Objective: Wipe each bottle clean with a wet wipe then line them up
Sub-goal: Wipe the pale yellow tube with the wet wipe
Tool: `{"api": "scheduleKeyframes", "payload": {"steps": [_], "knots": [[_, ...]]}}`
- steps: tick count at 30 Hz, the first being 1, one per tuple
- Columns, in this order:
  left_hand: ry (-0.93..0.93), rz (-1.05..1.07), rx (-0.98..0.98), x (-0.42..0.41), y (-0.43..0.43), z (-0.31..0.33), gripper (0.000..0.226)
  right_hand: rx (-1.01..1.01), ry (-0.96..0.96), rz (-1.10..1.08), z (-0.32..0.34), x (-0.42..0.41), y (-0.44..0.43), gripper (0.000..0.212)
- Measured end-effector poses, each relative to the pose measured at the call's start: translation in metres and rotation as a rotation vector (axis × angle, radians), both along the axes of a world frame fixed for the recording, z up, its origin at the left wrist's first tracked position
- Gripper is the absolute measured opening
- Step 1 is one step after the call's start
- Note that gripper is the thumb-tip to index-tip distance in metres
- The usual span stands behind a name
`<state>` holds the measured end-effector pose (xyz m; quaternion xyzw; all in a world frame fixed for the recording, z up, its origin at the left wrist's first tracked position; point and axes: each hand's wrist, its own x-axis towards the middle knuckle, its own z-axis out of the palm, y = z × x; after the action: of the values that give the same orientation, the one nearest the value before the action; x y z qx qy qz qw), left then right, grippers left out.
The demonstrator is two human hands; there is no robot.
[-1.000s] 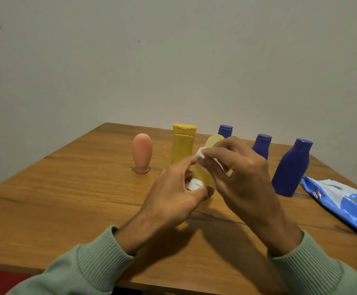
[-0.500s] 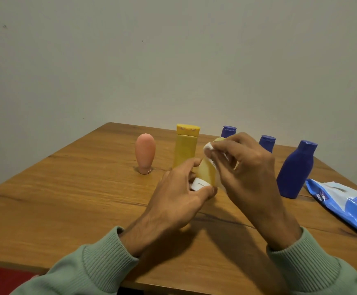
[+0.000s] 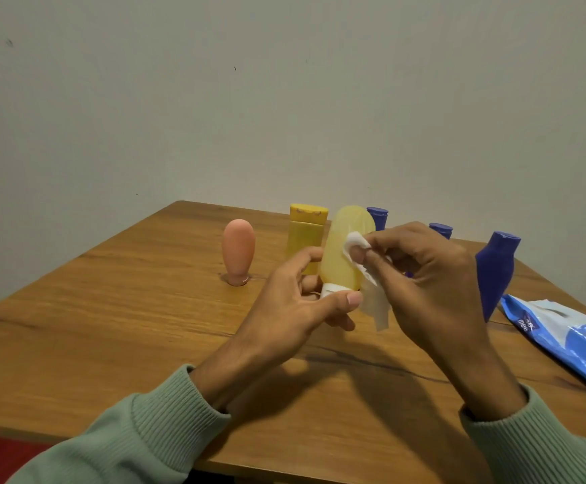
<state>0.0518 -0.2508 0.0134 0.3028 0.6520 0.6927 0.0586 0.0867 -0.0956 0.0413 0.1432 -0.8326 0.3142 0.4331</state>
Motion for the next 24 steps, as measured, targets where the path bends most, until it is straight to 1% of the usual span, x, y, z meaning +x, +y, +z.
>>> {"api": "scheduleKeyframes", "payload": {"steps": [3,5,7,11,14,17,20,24], "knots": [[-0.052,-0.009,0.039,-0.002,-0.002,0.000,0.056,-0.006,-0.082,0.051,0.000,0.001,-0.003,0.020],[-0.081,-0.030,0.049,-0.003,-0.003,0.000,0.056,-0.015,-0.156,0.102,0.002,0.001,0.000,0.018],[-0.103,-0.082,0.042,-0.003,-0.003,0.001,0.053,-0.047,-0.157,0.100,0.002,0.000,0.004,0.016],[-0.122,-0.117,0.034,-0.002,-0.001,0.001,0.056,-0.155,-0.069,0.052,0.001,-0.002,0.005,0.015],[-0.141,-0.089,0.044,-0.003,0.000,0.001,0.056,-0.178,-0.154,0.120,0.001,-0.001,0.004,0.018],[-0.158,-0.062,0.036,-0.008,0.000,0.003,0.054,-0.136,-0.269,0.193,0.003,0.000,0.008,0.023],[-0.174,-0.076,0.032,-0.012,-0.002,0.006,0.054,-0.159,-0.294,0.199,0.004,-0.001,0.010,0.026],[-0.166,-0.085,0.006,-0.015,-0.001,0.011,0.061,-0.224,-0.281,0.230,0.004,0.000,0.010,0.022]]}}
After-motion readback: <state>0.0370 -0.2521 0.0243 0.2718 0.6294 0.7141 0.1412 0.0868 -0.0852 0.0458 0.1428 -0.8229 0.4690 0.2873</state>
